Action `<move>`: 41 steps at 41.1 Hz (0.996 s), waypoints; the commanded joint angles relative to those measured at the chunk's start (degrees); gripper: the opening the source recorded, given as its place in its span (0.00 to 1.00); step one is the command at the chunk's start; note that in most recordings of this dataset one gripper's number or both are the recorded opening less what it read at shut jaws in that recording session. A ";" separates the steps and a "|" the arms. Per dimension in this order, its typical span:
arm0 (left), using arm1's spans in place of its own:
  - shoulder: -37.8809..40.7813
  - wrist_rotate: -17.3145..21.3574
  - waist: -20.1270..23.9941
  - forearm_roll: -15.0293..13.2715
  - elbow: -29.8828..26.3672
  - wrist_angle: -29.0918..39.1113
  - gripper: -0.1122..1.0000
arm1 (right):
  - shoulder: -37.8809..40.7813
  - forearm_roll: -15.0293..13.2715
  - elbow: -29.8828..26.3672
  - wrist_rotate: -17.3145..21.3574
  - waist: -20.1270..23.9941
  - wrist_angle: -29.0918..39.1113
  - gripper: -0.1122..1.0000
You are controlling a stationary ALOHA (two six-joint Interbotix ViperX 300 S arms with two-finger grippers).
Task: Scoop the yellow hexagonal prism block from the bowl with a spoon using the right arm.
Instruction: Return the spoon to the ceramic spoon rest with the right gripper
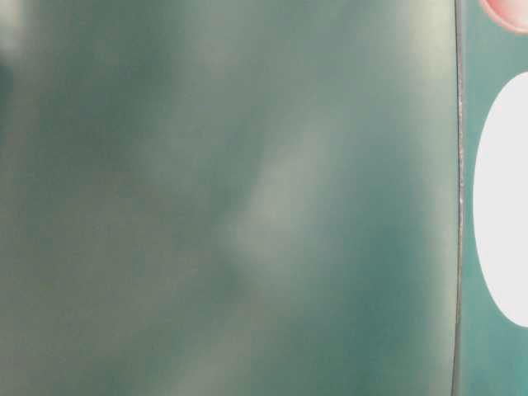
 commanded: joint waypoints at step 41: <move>0.44 -0.09 -0.09 0.09 -1.32 -0.09 0.12 | 11.16 -0.09 0.35 2.81 6.24 -9.67 0.61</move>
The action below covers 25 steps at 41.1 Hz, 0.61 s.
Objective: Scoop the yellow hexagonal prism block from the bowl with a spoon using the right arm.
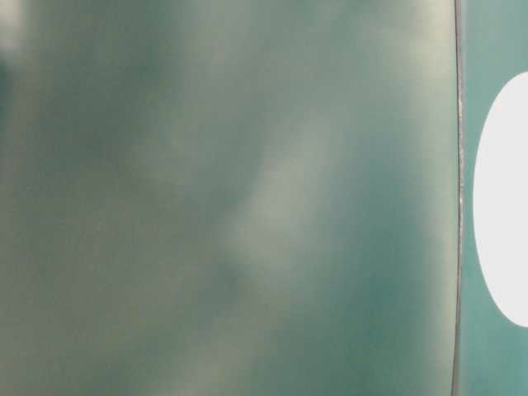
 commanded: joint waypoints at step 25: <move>0.44 -0.62 0.00 0.18 -1.23 -0.26 0.12 | 0.70 -6.06 5.63 -0.44 0.18 -27.07 0.61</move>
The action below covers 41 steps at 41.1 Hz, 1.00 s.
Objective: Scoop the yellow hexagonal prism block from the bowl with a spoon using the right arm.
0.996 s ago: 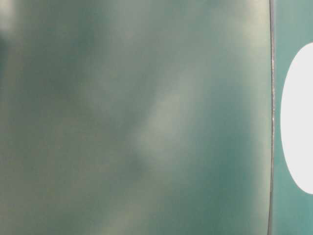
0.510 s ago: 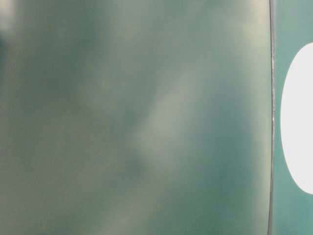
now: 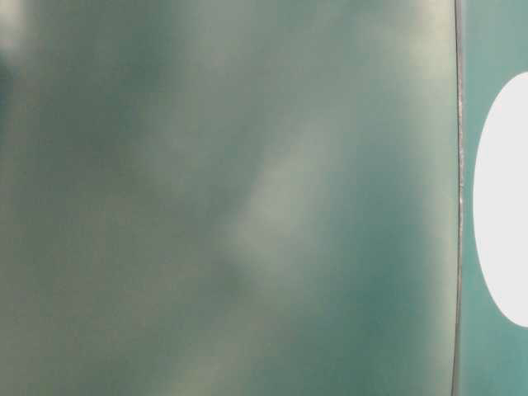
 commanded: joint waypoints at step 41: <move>1.76 -0.88 -0.09 0.09 -1.05 -0.18 0.12 | 24.70 16.08 6.68 -0.35 18.19 -45.00 0.61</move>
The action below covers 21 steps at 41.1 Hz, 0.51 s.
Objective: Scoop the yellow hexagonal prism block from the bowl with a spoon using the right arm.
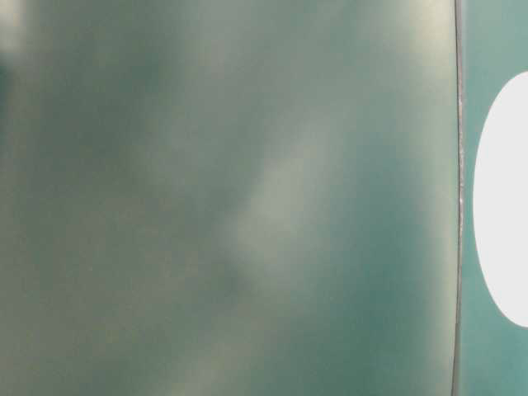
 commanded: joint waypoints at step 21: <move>1.76 0.09 0.00 0.09 -1.05 -0.62 0.12 | 6.42 7.21 0.18 -1.05 5.54 -7.21 0.61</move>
